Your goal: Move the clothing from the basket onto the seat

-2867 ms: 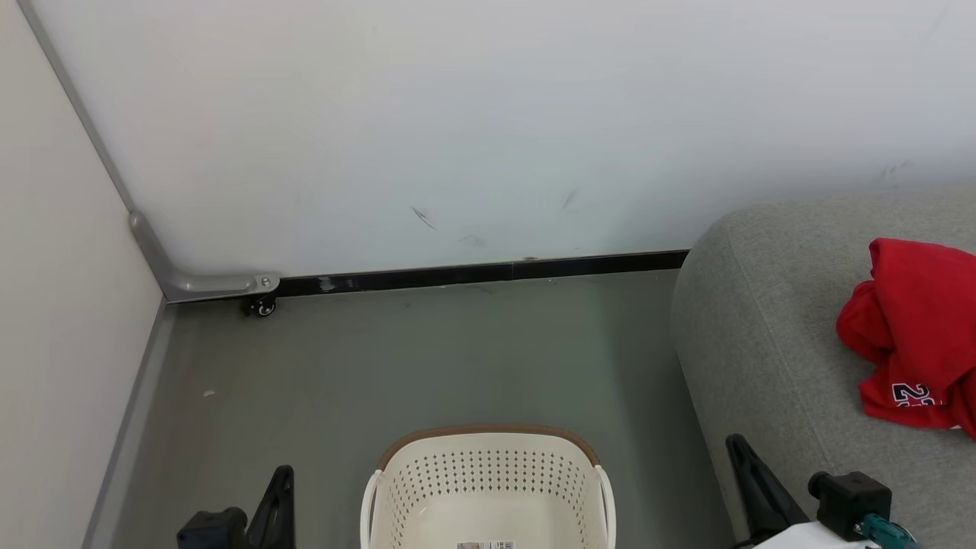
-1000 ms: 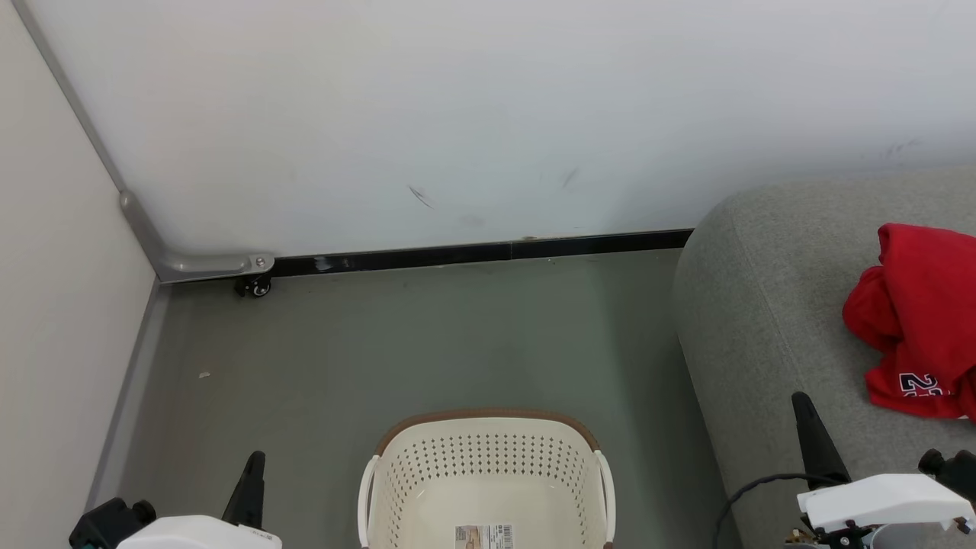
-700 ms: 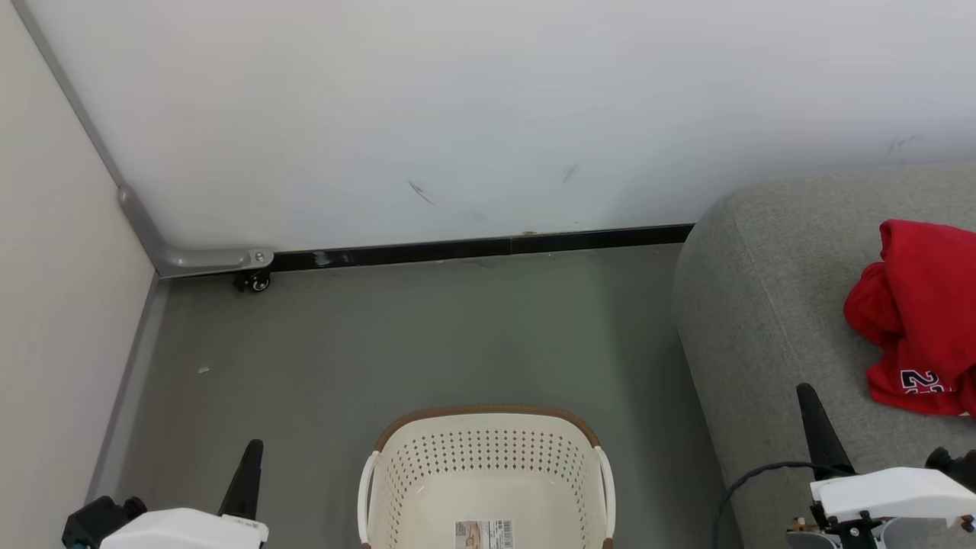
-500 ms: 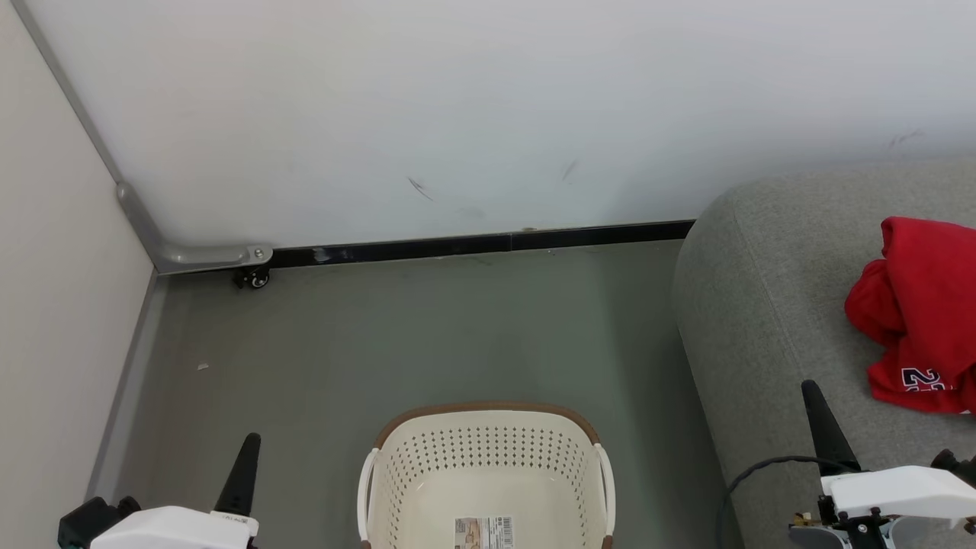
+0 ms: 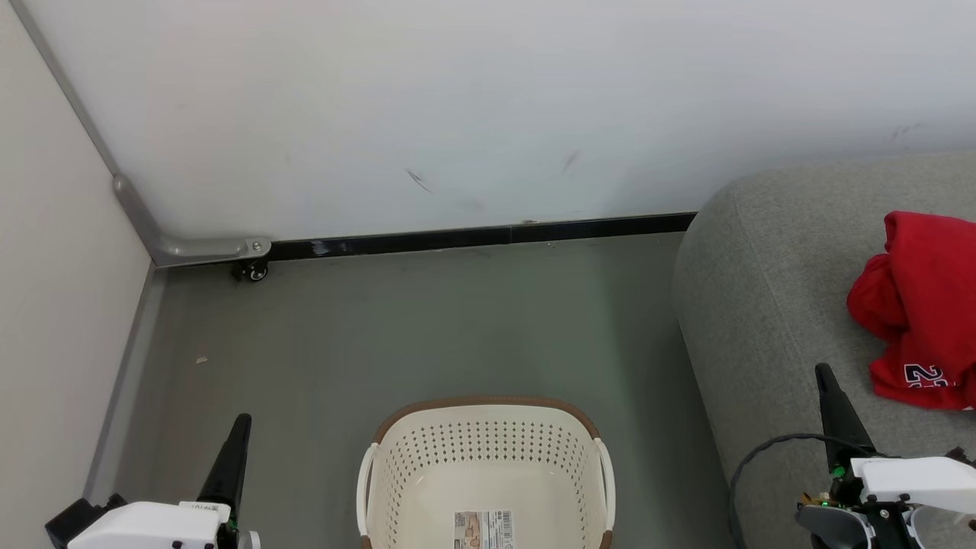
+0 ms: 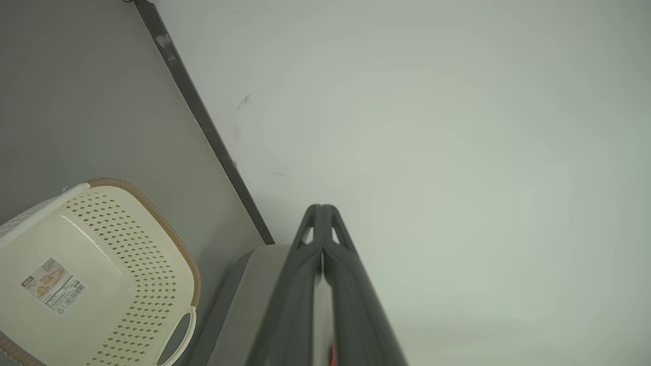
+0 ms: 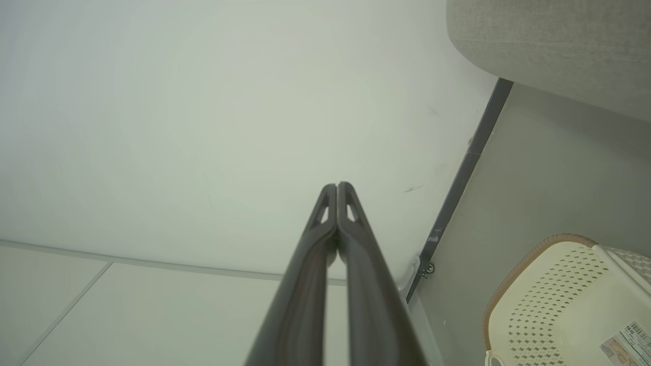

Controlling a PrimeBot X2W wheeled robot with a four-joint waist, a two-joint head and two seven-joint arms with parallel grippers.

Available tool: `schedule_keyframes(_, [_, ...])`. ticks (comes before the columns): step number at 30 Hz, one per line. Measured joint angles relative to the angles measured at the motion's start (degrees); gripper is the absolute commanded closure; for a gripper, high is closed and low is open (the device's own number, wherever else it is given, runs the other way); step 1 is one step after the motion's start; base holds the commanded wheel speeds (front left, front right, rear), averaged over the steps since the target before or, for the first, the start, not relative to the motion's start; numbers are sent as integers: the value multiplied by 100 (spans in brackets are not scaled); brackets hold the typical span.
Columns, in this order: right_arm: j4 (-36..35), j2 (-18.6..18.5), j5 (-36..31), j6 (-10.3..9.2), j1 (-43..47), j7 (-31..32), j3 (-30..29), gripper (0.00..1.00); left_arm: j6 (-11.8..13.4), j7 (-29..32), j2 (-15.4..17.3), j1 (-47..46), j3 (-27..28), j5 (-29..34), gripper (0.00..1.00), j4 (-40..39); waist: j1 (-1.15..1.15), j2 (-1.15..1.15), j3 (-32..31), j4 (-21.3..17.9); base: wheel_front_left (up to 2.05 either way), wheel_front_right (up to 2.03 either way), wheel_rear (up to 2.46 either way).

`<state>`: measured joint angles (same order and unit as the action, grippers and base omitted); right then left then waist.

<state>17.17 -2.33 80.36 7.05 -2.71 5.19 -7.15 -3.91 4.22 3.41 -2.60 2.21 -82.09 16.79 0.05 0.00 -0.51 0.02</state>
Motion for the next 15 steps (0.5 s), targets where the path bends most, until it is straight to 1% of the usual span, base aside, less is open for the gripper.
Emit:
schedule_keyframes(2, [-16,0,260,0,-5,45,-19,100,-73,47,-22,-2,60,-205,100,-2,-1,0,15,-1,0,0,0])
schedule_keyframes(11, [-66,-1,1000,0,-120,123,-112,100,-285,193,-91,-78,257,-843,100,-19,-1,0,60,-2,0,0,0])
schedule_keyframes(15, [-71,-1,1101,0,-120,144,-132,100,-292,232,-125,-128,285,-955,100,-25,-2,0,63,-2,0,0,0])
